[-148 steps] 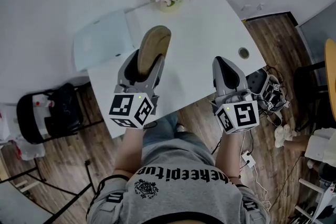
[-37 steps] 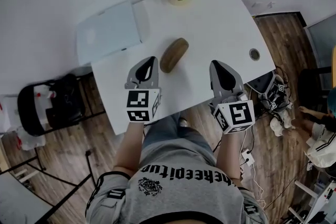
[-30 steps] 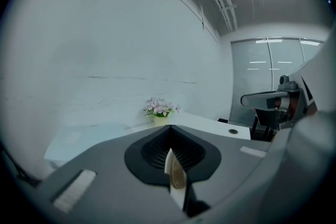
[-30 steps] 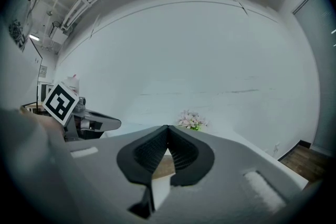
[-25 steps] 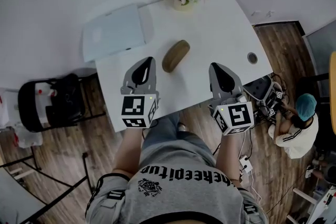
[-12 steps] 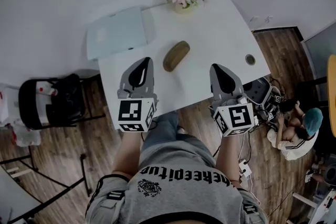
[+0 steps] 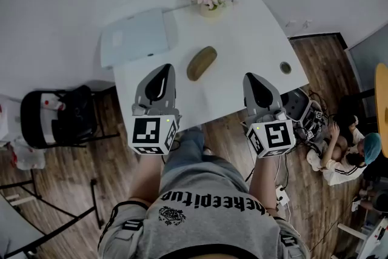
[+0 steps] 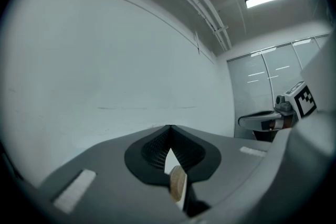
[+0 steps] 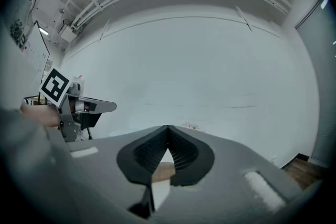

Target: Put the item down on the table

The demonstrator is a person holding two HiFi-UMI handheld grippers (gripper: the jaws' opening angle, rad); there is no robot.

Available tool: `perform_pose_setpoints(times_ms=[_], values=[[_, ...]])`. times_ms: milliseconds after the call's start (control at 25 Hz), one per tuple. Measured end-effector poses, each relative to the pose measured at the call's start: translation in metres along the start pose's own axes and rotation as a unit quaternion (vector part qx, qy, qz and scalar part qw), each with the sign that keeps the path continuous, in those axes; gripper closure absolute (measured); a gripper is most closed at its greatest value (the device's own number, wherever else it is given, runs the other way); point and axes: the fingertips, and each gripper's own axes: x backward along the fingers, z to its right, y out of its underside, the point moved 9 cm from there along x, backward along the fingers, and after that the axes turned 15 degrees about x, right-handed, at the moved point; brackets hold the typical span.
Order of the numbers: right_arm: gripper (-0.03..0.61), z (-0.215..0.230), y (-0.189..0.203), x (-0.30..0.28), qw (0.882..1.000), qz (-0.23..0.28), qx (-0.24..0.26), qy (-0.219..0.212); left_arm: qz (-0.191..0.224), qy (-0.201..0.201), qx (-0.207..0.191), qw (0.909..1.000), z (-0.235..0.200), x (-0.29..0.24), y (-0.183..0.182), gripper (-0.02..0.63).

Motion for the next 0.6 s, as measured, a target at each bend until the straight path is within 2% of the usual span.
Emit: perform_pose_setpoints(times_ms=[600], values=[[0.578, -0.002, -0.010, 0.020, 1.000, 0.015, 0.006, 0.012, 0.033, 0.008, -0.010, 0.9994, 0.012, 0.021, -0.011, 0.595]])
